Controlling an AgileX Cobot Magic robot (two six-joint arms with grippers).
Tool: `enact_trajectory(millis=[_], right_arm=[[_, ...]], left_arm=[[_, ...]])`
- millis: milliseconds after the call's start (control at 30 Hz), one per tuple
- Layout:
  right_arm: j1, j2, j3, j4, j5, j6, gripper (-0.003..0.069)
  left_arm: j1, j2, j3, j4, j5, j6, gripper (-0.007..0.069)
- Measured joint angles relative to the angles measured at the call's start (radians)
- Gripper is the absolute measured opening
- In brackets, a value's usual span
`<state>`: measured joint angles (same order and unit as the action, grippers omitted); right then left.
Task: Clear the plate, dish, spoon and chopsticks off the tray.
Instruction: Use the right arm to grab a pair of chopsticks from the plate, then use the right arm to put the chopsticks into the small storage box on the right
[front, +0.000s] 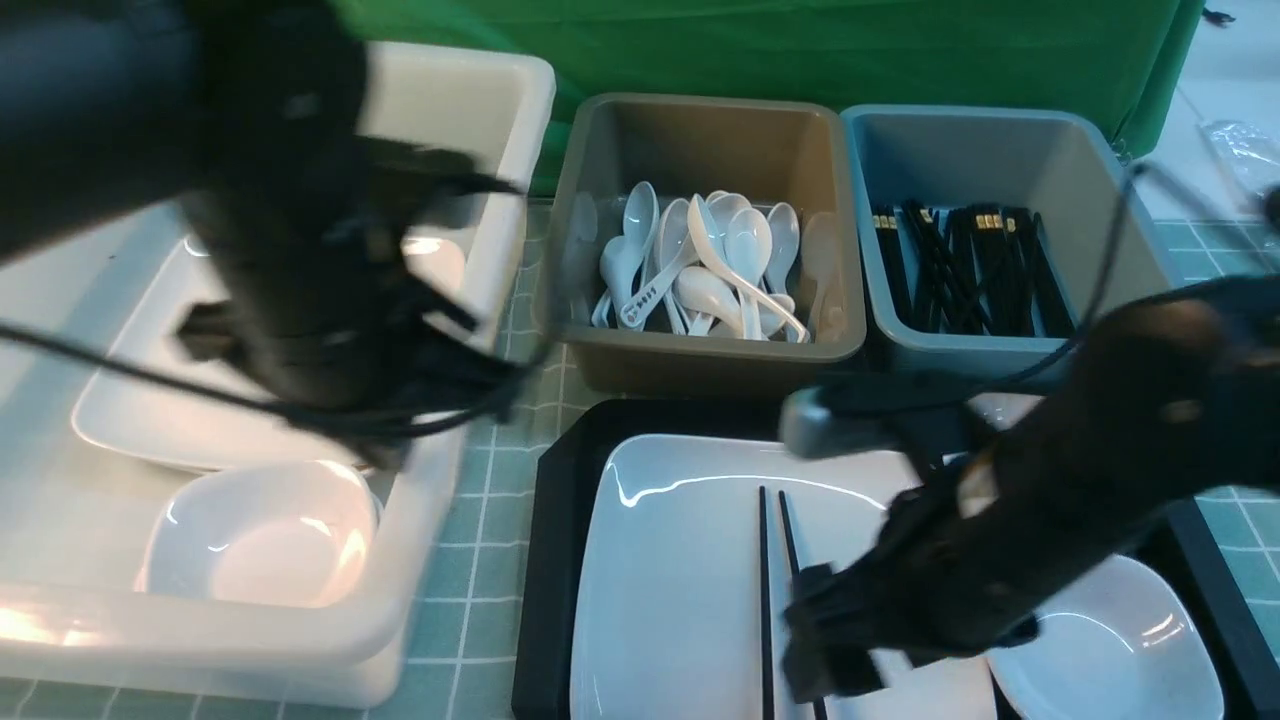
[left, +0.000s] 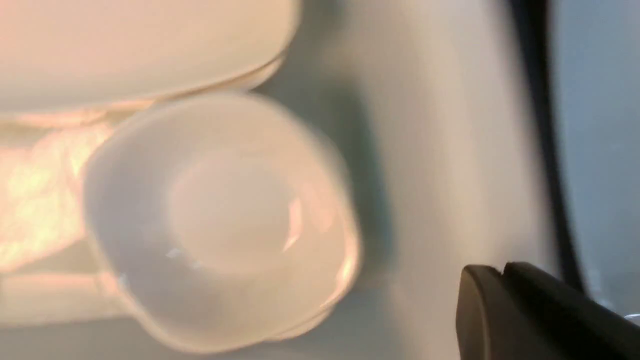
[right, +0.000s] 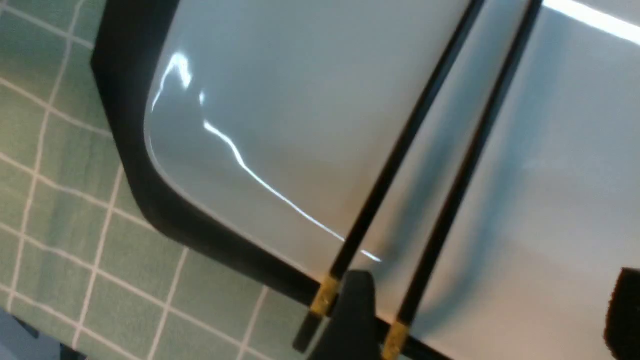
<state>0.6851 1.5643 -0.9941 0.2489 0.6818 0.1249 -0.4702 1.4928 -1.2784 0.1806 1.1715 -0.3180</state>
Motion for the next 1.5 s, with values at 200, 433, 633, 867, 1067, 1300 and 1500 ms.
enact_trajectory(millis=[200, 433, 633, 867, 1067, 1300, 1500], right_arm=[[0.047, 0.186, -0.044, 0.0, -0.079, 0.017, 0.0628], [0.05, 0.239, -0.065, -0.012, -0.088, 0.023, 0.0423], [0.05, 0.211, -0.065, -0.054, -0.097, 0.024, 0.0144], [-0.008, 0.004, -0.065, -0.106, -0.055, 0.024, 0.0144], [-0.226, -0.131, -0.145, -0.133, -0.143, 0.001, 0.0144], [-0.507, 0.039, -0.436, -0.146, -0.226, -0.052, 0.0144], [-0.571, 0.338, -0.655, -0.149, -0.289, -0.067, 0.0146]], left_arm=[[0.12, -0.169, 0.22, -0.078, -0.118, 0.018, 0.0013], [0.133, -0.24, 0.268, -0.093, -0.147, 0.044, 0.0013], [0.133, -0.243, 0.268, -0.101, -0.158, 0.053, 0.0013], [0.133, -0.243, 0.268, -0.112, -0.175, 0.058, 0.0013], [0.133, -0.243, 0.268, -0.181, -0.184, 0.09, 0.0013], [0.133, -0.243, 0.268, -0.283, -0.237, 0.185, 0.0013], [0.133, -0.243, 0.268, -0.313, -0.242, 0.214, 0.0013]])
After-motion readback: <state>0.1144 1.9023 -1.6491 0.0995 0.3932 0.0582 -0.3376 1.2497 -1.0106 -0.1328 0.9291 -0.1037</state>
